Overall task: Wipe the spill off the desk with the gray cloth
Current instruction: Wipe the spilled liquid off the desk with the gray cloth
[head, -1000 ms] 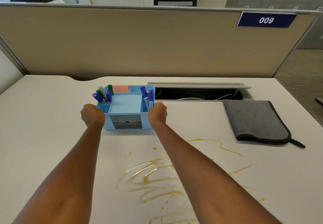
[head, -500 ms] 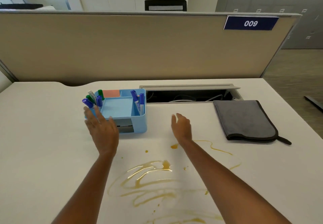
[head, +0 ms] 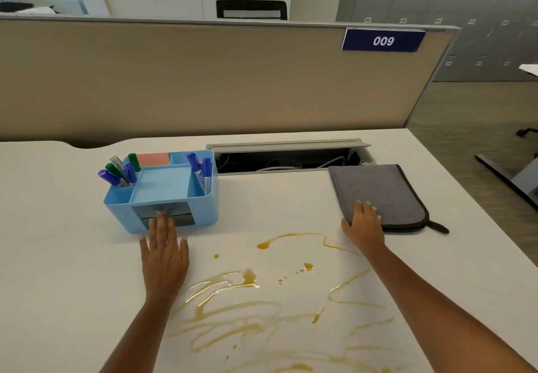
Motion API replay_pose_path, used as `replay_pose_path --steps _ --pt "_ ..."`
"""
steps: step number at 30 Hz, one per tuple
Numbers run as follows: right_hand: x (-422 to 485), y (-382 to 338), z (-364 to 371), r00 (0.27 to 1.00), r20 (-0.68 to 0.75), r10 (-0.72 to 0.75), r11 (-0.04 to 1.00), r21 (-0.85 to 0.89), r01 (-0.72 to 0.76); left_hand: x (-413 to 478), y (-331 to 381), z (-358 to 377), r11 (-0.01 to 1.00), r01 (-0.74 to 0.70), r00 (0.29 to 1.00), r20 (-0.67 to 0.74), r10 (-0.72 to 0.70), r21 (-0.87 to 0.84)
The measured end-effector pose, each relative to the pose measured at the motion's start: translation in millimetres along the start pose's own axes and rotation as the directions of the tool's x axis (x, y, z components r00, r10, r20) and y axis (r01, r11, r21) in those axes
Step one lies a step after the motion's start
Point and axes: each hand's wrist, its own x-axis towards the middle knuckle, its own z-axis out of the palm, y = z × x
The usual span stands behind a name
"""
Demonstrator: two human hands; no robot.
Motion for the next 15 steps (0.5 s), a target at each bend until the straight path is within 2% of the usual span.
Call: replay_pose_path --steps 7,8,11,13,15 --pt "7 6 -10 0.999 -0.017 -0.04 0.993 -0.111 0.037 -8 -9 -1 0.988 0.075 0.996 0.049 -0.069 -0.135" --pt "10 8 -16 0.999 -0.024 -0.032 0.997 -0.076 0.03 -9 -11 -2 0.982 0.086 0.995 0.072 -0.075 -0.166" --pt "16 15 -39 0.997 -0.079 0.022 0.985 0.173 -0.008 -11 -20 -5 0.961 0.111 0.988 0.136 -0.078 -0.255" --pt "14 18 -58 0.987 -0.157 0.028 0.959 0.282 0.017 -13 -25 -8 0.953 0.109 0.986 0.152 -0.068 -0.282" --pt "6 18 -80 0.966 -0.257 0.0 0.944 0.318 0.085 -16 -30 -11 0.947 0.113 0.986 0.155 -0.068 -0.302"
